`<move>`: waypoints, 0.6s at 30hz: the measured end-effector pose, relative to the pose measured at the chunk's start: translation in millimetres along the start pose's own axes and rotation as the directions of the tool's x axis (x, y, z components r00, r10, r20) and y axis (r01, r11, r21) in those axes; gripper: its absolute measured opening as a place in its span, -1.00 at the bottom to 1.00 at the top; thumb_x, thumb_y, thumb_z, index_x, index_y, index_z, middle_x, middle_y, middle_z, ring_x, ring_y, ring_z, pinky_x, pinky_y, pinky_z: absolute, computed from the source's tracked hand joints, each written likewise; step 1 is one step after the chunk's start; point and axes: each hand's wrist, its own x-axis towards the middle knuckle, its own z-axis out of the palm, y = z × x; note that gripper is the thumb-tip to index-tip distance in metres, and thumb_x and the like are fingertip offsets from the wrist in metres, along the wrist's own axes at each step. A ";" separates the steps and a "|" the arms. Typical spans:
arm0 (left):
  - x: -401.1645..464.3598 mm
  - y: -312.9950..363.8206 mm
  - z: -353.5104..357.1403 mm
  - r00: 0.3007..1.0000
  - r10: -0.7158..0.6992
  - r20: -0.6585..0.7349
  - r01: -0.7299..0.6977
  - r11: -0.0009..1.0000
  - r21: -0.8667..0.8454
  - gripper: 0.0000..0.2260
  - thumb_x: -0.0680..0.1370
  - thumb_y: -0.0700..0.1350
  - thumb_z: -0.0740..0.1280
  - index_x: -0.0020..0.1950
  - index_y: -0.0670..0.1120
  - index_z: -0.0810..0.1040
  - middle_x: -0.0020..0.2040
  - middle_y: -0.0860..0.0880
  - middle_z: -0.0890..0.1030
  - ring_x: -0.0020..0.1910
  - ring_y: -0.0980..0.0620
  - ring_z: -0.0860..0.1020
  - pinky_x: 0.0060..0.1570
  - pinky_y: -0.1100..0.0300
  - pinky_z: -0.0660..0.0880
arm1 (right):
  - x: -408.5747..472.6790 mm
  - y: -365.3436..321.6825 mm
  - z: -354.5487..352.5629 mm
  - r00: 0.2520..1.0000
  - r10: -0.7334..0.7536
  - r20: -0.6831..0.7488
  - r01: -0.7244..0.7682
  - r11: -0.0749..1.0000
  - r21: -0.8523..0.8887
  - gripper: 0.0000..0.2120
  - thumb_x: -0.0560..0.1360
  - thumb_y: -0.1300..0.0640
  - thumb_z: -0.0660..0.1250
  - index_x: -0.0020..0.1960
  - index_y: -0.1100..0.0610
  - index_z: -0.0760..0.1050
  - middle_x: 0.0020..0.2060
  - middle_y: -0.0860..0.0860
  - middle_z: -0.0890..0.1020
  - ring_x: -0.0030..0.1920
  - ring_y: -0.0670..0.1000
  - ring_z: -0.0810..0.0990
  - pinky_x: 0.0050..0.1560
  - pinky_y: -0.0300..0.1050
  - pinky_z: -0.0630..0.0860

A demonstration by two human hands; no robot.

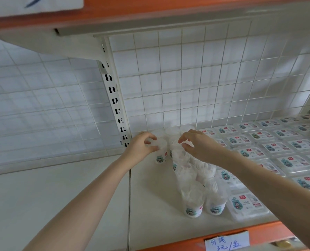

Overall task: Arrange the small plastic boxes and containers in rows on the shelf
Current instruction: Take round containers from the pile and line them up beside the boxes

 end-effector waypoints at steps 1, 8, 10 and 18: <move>1.7 0.3 -2.2 0.999 -0.008 -0.041 0.007 1.000 -0.021 -0.83 0.50 -0.04 0.38 0.07 -0.02 0.54 0.09 0.11 0.50 0.00 0.14 0.52 -0.17 0.33 0.41 | -0.3 0.1 0.9 1.000 0.000 -0.004 0.000 1.000 -0.002 -0.78 0.60 0.07 0.18 0.19 0.02 0.48 0.19 -0.02 0.49 0.18 -0.01 0.45 0.13 -0.16 0.38; 17.6 5.8 6.4 0.993 -0.065 -0.094 0.064 0.998 -0.008 -0.73 0.61 -0.10 0.21 0.25 -0.16 0.52 0.20 -0.06 0.55 0.19 0.02 0.49 0.14 0.17 0.41 | -3.6 -2.9 6.6 1.000 -0.023 -0.017 0.022 0.998 -0.053 -0.77 0.59 0.04 0.17 0.21 0.02 0.47 0.23 -0.04 0.46 0.24 0.01 0.36 0.16 -0.11 0.37; 20.0 5.6 13.2 0.992 -0.083 -0.099 0.084 0.996 0.003 -0.75 0.60 -0.11 0.23 0.24 -0.14 0.53 0.21 -0.07 0.54 0.22 0.00 0.47 0.20 0.13 0.38 | -6.4 -3.4 9.0 0.999 -0.029 -0.017 0.028 0.997 -0.070 -0.75 0.58 0.01 0.18 0.23 0.02 0.46 0.24 -0.05 0.44 0.25 0.01 0.35 0.22 -0.04 0.38; 19.5 3.0 26.1 0.975 -0.182 -0.131 0.177 0.983 -0.049 -0.75 0.57 -0.05 0.27 0.22 -0.08 0.48 0.02 -0.06 0.52 -0.04 -0.03 0.54 0.04 0.00 0.52 | -10.9 -2.3 18.1 0.996 -0.065 -0.062 0.055 0.987 -0.152 -0.72 0.58 -0.04 0.16 0.25 0.01 0.41 0.25 -0.08 0.40 0.29 0.01 0.32 0.26 -0.09 0.31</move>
